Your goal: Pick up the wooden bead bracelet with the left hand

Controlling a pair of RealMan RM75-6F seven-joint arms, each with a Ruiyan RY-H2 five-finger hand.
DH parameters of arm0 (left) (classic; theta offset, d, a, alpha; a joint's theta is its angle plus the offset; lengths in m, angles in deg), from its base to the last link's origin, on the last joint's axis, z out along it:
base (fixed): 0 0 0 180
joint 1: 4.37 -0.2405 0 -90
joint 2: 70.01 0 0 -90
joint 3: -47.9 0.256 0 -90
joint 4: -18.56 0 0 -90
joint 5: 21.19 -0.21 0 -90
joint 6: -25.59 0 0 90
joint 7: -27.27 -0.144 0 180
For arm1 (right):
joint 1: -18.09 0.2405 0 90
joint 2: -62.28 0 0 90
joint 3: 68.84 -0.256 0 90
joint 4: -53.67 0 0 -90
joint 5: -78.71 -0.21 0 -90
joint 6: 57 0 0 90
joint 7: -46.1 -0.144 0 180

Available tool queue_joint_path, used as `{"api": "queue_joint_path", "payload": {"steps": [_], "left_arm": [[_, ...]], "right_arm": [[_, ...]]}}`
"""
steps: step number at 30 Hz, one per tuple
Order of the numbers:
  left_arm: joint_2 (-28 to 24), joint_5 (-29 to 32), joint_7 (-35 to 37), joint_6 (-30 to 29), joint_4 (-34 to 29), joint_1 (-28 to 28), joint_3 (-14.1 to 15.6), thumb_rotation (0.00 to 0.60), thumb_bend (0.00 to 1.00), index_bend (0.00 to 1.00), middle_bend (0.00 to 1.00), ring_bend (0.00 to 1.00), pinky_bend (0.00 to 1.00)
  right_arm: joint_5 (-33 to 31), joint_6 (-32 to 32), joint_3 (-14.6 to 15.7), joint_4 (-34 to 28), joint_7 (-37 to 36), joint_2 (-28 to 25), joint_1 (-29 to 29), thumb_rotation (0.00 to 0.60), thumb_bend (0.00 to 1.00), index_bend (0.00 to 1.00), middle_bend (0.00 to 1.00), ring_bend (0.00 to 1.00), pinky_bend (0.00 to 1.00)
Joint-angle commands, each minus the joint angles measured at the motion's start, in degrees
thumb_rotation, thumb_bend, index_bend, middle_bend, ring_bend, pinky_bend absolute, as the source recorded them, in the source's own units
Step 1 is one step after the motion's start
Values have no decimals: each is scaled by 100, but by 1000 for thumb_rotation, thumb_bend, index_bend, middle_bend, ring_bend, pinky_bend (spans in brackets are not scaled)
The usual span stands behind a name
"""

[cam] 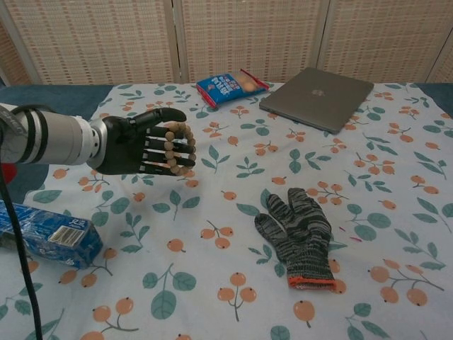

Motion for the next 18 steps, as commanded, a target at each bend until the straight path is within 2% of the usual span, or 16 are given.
{"api": "queue_joint_path", "payload": {"steps": [1, 18], "left_arm": [[-33, -32, 58, 24, 32, 54, 64, 415, 393, 638, 525, 276, 73], [-147, -127, 443, -12, 52, 358, 374, 414, 421, 688, 538, 276, 74]], "right_arm": [[18, -4, 7, -4, 17, 5, -2, 599, 298, 0, 0, 0, 0], [8, -15, -3, -15, 1, -19, -11, 599, 299, 0, 0, 0, 0]]}}
